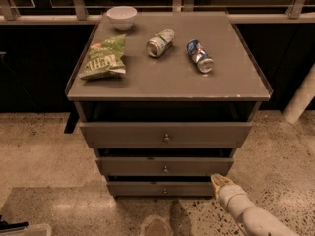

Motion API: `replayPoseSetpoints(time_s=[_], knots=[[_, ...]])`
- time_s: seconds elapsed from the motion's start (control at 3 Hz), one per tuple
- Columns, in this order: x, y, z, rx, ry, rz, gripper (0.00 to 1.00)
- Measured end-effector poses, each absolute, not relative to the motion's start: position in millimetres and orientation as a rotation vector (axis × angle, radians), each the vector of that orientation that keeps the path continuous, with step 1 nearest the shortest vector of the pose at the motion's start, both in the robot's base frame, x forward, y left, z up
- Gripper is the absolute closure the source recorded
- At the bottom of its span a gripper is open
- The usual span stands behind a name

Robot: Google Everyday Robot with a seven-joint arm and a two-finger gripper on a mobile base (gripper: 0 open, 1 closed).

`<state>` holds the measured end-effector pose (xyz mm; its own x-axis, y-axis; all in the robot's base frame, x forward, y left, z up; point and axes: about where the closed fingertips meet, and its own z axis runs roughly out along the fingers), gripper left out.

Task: Open middle drawer

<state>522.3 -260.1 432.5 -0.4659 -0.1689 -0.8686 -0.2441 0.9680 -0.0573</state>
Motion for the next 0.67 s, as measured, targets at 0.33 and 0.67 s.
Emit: replayPoseSetpoints(time_s=[0.33, 0.67], knots=[[521, -256, 433, -0.275, 2.078, 0.099, 1.0], [532, -251, 460, -0.304, 2.034, 0.09, 1.0]])
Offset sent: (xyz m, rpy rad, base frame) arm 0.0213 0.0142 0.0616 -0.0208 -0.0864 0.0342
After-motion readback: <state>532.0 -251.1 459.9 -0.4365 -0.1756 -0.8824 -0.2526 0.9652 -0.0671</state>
